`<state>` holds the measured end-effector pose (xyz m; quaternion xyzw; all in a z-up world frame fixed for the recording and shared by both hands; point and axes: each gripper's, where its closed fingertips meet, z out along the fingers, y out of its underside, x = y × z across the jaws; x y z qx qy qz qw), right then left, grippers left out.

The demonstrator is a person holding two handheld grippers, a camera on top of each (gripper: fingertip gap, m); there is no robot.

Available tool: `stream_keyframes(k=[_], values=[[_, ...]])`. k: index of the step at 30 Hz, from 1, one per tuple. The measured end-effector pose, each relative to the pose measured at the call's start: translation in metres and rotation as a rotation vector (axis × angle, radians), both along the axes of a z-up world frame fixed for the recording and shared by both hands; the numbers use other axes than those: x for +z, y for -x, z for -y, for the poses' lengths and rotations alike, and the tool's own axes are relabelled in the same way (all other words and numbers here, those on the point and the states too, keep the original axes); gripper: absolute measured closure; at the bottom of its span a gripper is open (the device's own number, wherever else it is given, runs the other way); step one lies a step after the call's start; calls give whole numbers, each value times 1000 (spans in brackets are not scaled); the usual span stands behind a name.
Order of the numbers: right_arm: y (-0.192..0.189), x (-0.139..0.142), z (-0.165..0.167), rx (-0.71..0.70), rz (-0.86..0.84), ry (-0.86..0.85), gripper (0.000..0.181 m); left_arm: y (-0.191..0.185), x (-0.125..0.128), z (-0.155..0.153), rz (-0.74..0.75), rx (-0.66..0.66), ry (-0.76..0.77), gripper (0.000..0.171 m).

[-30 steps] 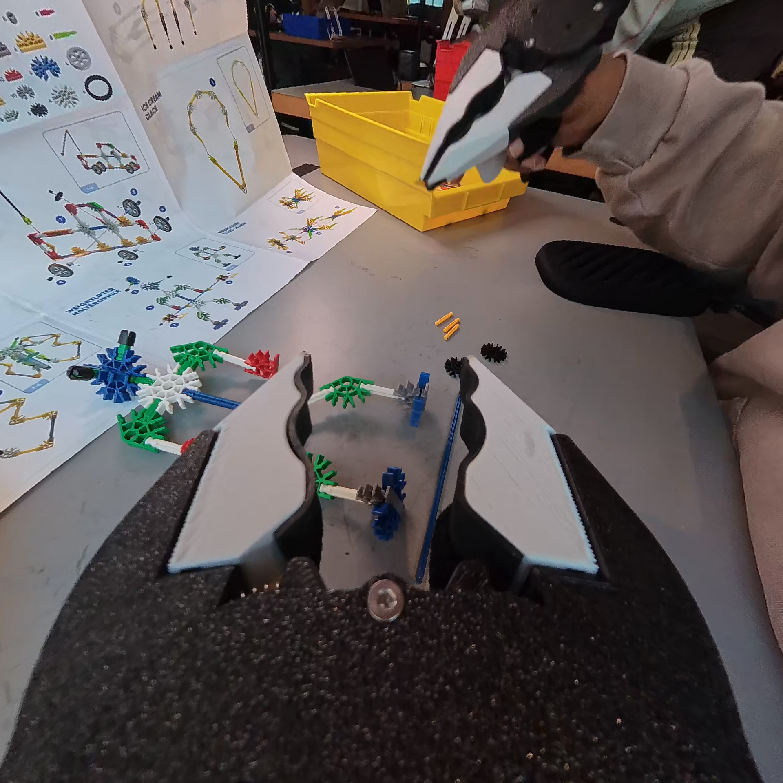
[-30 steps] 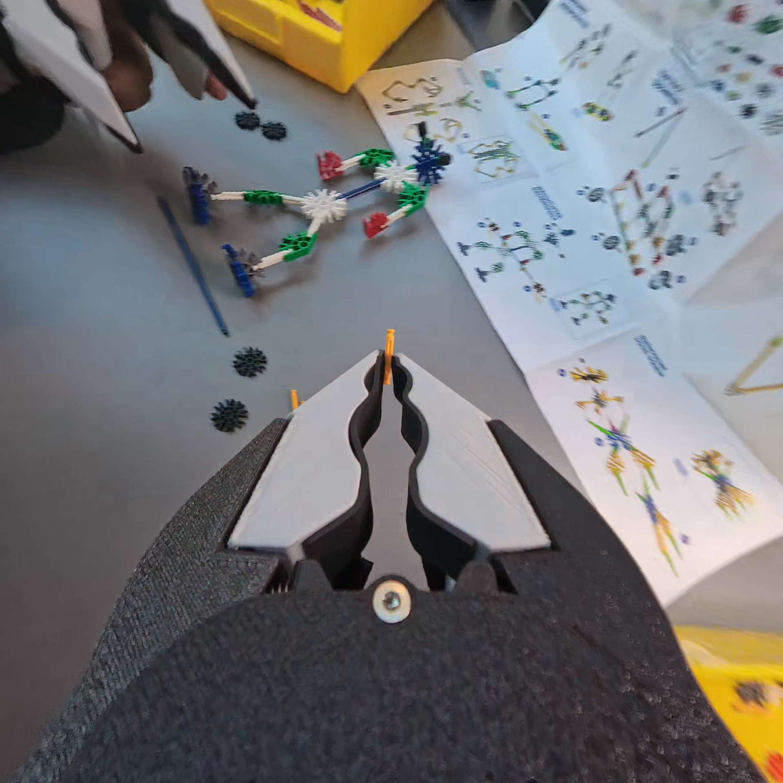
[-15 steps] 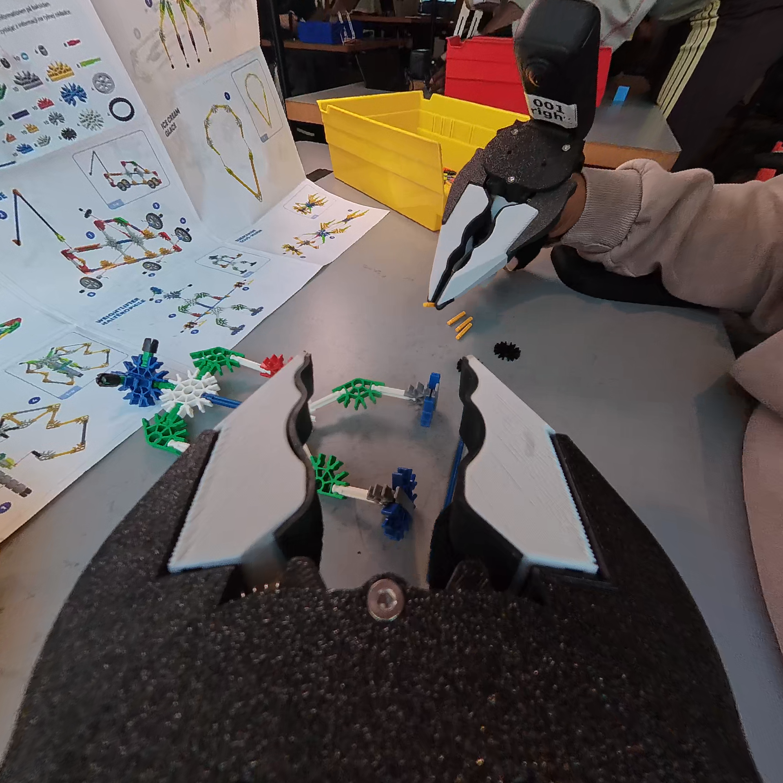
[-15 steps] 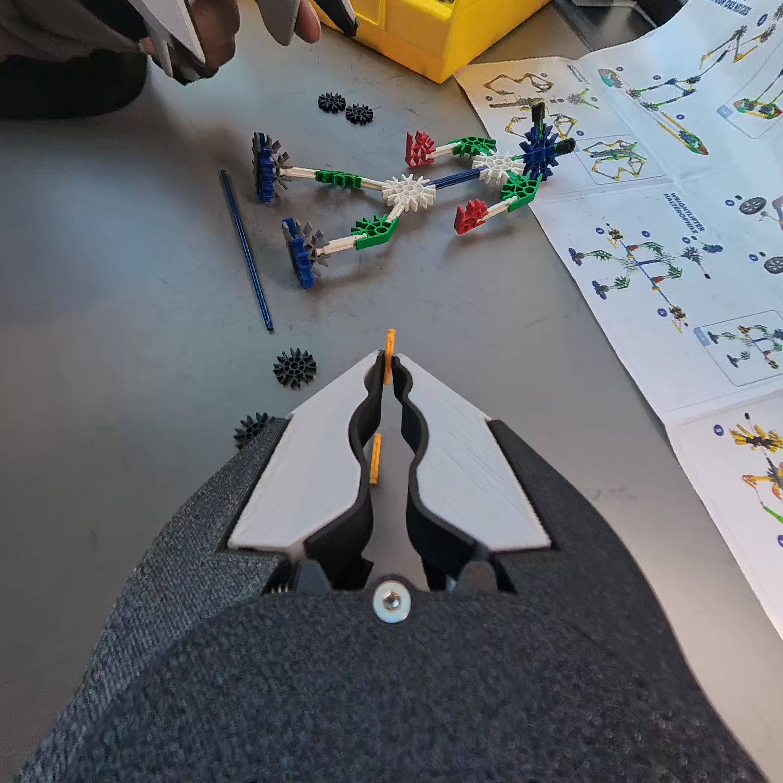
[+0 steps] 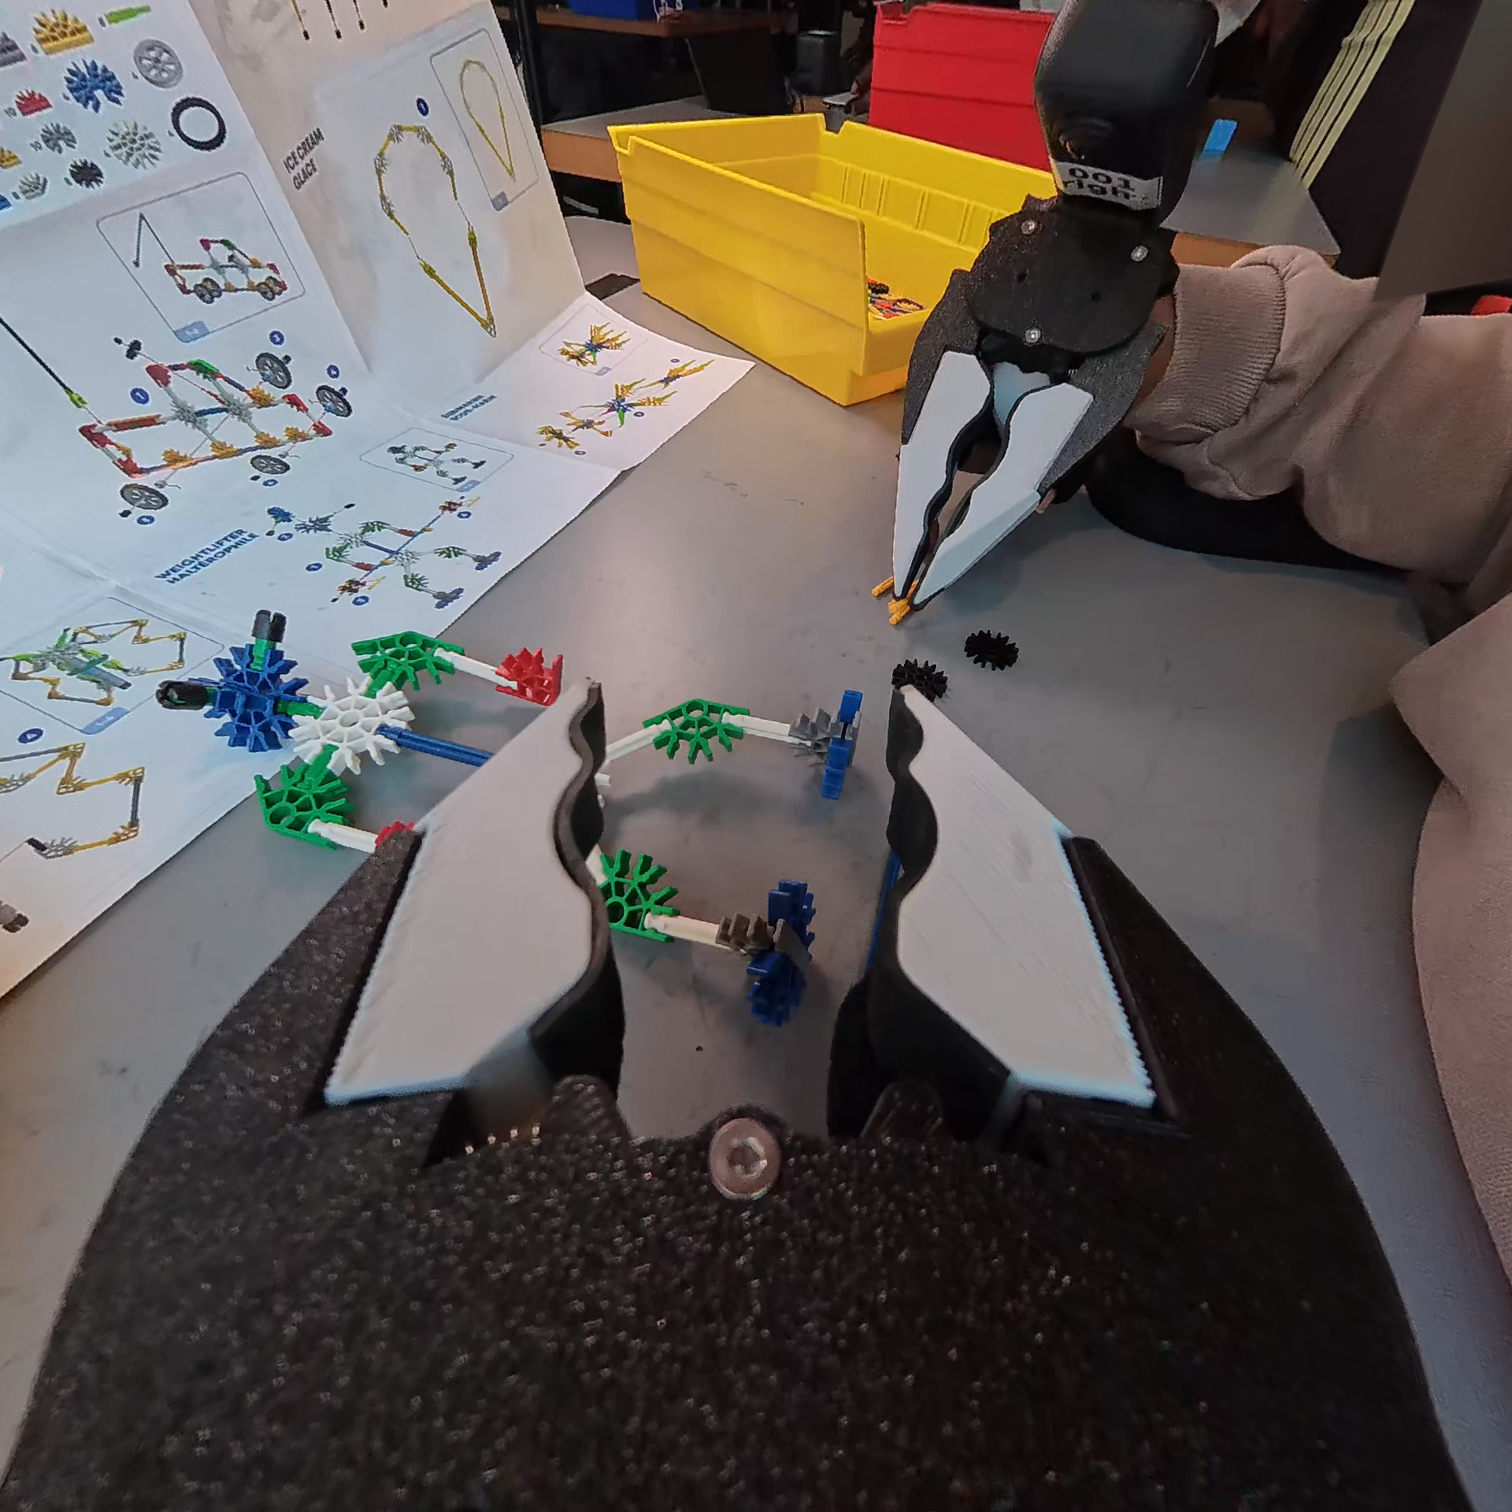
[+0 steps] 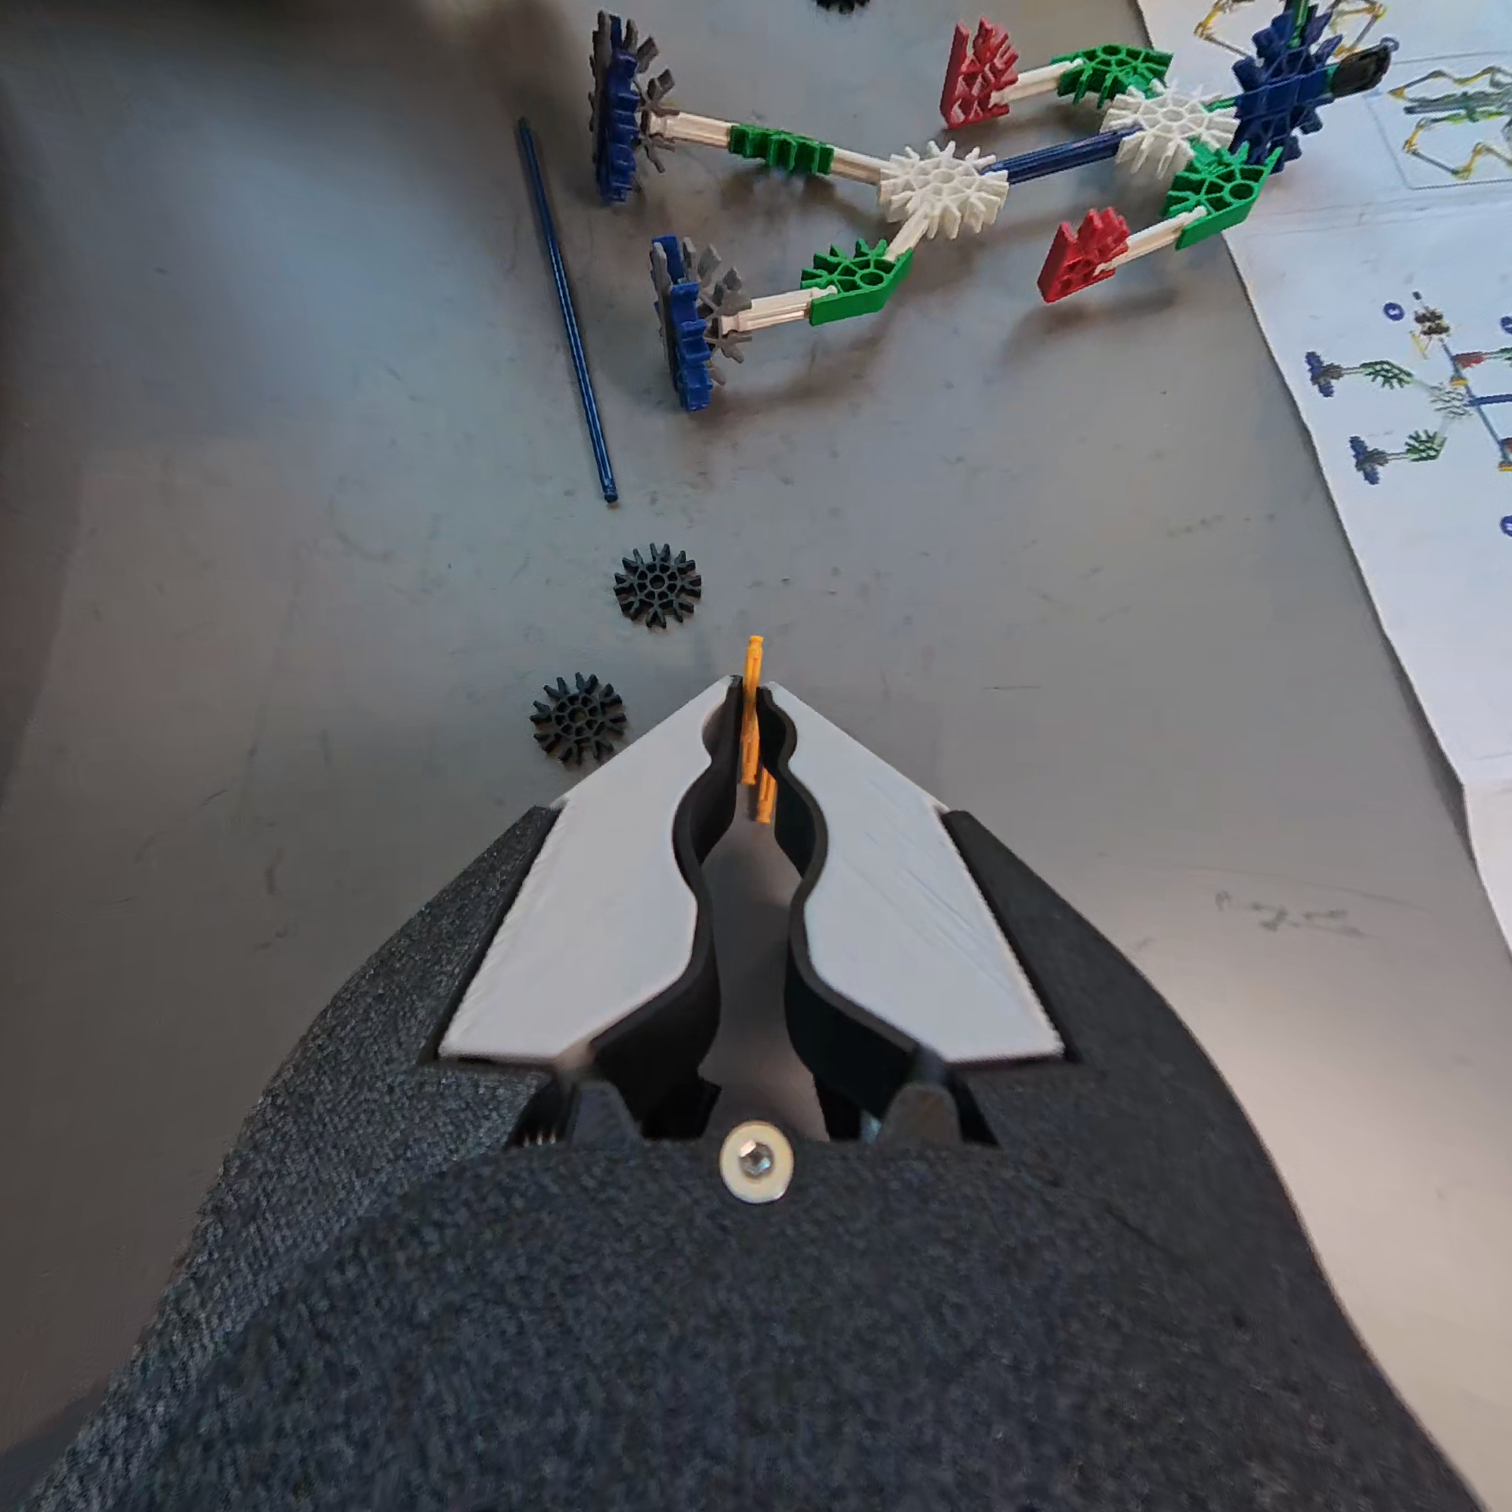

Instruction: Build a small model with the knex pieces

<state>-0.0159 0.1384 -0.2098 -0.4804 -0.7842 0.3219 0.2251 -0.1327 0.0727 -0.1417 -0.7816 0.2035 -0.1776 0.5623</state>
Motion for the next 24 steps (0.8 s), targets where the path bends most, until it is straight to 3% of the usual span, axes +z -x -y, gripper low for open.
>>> stream_keyframes(k=[13, 19, 24], values=[[-13, -9, 1, 26, 83, -77, 178, 2, -6, -1, -15, 9, 21, 105], [-12, 1, 4, 26, 40, -6, 177, 3, -6, -1, -28, 14, 16, 105], [-16, -7, 1, 23, 83, -36, 177, 2, -9, -2, -40, 11, 23, 105]])
